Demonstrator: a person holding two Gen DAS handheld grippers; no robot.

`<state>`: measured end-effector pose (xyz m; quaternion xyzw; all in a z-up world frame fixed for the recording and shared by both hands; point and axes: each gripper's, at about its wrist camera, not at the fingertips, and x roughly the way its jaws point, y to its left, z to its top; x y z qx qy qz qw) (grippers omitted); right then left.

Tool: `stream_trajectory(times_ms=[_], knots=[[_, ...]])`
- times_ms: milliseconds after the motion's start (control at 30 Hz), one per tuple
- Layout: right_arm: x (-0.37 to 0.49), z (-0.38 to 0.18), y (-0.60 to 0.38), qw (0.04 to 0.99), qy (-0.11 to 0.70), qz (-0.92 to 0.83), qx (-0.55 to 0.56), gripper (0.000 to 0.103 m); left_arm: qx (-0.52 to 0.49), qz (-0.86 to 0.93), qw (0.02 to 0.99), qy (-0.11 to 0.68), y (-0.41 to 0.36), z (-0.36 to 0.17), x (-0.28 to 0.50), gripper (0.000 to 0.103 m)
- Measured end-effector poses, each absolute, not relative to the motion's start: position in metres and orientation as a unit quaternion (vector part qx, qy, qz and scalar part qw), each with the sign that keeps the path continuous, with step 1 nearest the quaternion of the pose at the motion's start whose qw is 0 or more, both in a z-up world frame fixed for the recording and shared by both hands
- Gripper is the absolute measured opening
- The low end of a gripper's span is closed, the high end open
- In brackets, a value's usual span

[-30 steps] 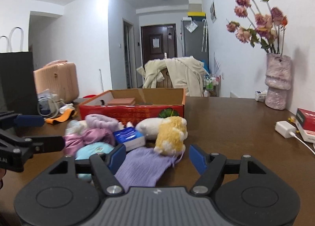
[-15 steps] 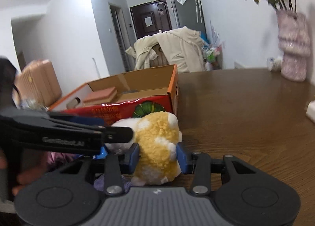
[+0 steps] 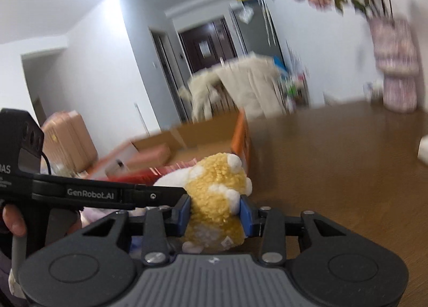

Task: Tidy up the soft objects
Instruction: 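Grasp the yellow-and-white plush toy with both tools and carry it to the box, then lower the plush toy into the red box and open both tools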

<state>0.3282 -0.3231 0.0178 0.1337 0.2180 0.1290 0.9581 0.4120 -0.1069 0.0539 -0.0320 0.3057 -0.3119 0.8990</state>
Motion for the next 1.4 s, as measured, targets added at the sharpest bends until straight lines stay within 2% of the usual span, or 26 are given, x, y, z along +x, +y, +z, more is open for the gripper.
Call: stream_trajectory(times_ms=[233, 533, 667, 800, 1067, 1233, 1400], knots=[[0.277, 0.064, -0.307, 0.962, 0.181, 0.151, 0.138, 0.037, -0.038, -0.308, 0.917, 0.252, -0.081, 0.098, 0.352, 0.061], [0.260, 0.099, -0.287, 0.966, 0.158, 0.164, 0.122, 0.037, -0.051, -0.298, 0.924, 0.234, -0.063, 0.124, 0.340, 0.057], [0.295, 0.115, -0.288, 0.965, 0.160, 0.172, 0.120, 0.037, -0.058, -0.298, 0.926, 0.226, -0.060, 0.140, 0.386, 0.058], [0.375, 0.122, -0.292, 0.955, 0.188, 0.189, 0.132, 0.036, -0.080, -0.285, 0.920, 0.259, -0.055, 0.134, 0.463, 0.059], [0.544, 0.082, -0.284, 0.939, 0.283, 0.153, 0.122, 0.036, -0.141, -0.254, 0.883, 0.369, -0.055, 0.070, 0.621, 0.059], [0.585, 0.047, -0.274, 0.940, 0.309, 0.126, 0.073, 0.036, -0.116, -0.230, 0.875, 0.409, -0.070, 0.033, 0.651, 0.061], [0.585, 0.034, -0.248, 0.950, 0.307, 0.054, -0.025, 0.039, -0.107, -0.220, 0.892, 0.380, -0.060, 0.047, 0.639, 0.063]])
